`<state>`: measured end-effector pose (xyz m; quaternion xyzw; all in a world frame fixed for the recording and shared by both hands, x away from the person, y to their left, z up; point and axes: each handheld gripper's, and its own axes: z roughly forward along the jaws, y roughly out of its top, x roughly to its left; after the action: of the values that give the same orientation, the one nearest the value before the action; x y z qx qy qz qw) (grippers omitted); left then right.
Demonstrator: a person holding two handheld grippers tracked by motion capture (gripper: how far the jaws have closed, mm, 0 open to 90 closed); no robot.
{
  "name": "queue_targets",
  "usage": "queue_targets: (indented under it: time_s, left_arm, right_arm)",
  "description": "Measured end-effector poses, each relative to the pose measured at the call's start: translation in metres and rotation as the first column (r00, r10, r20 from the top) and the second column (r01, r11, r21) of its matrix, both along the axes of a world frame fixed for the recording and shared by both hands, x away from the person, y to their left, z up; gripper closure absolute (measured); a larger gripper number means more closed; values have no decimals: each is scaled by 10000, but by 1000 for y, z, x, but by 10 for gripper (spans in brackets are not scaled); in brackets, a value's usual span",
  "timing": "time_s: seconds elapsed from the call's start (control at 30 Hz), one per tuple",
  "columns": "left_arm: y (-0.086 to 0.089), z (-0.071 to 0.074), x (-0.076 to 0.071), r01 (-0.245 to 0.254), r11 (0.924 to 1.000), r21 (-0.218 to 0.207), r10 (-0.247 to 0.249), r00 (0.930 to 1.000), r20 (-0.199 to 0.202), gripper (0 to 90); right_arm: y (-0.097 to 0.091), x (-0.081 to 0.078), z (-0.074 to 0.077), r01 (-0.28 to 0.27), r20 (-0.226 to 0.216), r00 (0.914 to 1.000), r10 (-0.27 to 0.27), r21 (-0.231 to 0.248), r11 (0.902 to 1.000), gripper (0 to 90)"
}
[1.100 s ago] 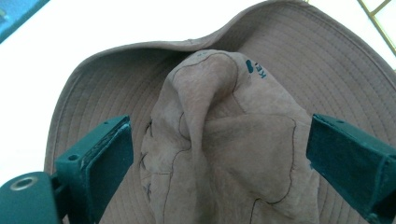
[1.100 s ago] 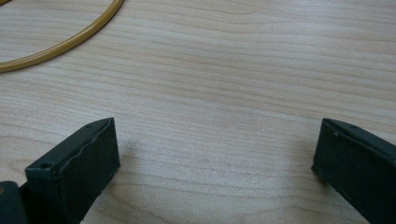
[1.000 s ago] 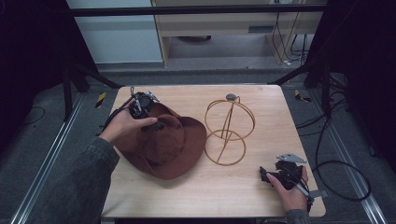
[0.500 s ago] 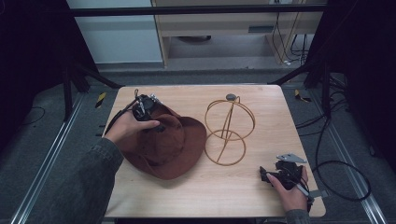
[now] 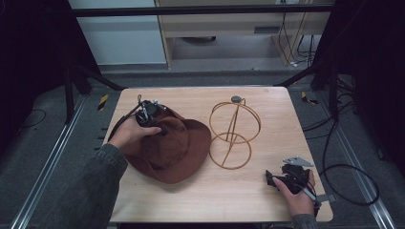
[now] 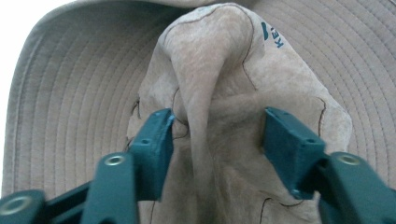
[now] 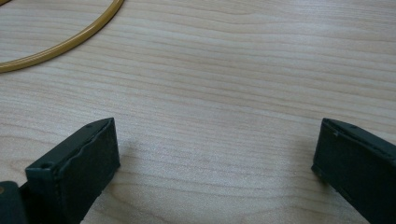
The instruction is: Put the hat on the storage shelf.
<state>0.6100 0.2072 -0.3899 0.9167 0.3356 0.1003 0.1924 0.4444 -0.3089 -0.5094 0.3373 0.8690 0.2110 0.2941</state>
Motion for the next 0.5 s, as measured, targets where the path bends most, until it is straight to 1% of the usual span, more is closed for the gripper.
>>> queue_targets:
  time_s: [0.03, 0.1, 0.17, 0.2, 0.23, 0.27, 0.33, 0.5]
  left_arm:
    - [0, 0, 0, 0, 10000, 0, 0, 10000, 0, 482]
    - [2, -2, 0, -91, 9998, -193, 89, 9999, -102, 538]
    - [2, -2, 0, -93, 9997, -219, 91, 9999, -109, 591]
    - [3, -2, 0, -117, 9995, -287, 114, 9999, -99, 591]
    - [3, -2, 0, -154, 9993, -344, 151, 9999, -82, 630]
    - [4, -1, 1, -140, 9994, -323, 140, 9999, -8, 660]
    - [5, 1, 1, -179, 9992, -361, 180, 9998, 19, 735]
    - [7, 3, 0, -168, 9992, -365, 169, 9999, 20, 838]
  right_arm:
    - [0, 0, 0, -5, 2, 10000, 5, -4, 10000, 5]
    - [0, 0, 0, -2, 1, 10000, 2, -5, 10000, 5]
    - [0, 0, 0, -4, 1, 10000, 4, -4, 10000, 5]
    - [0, 0, 0, -4, 0, 10000, 4, -2, 10000, 5]
    - [0, 0, 0, -4, 1, 10000, 4, -2, 10000, 5]
    - [0, 0, 0, -3, 1, 10000, 3, -3, 10000, 5]
    - [0, 0, 0, -7, 3, 10000, 7, -6, 10000, 5]
    - [0, 0, 0, -5, 4, 10000, 5, -6, 10000, 5]
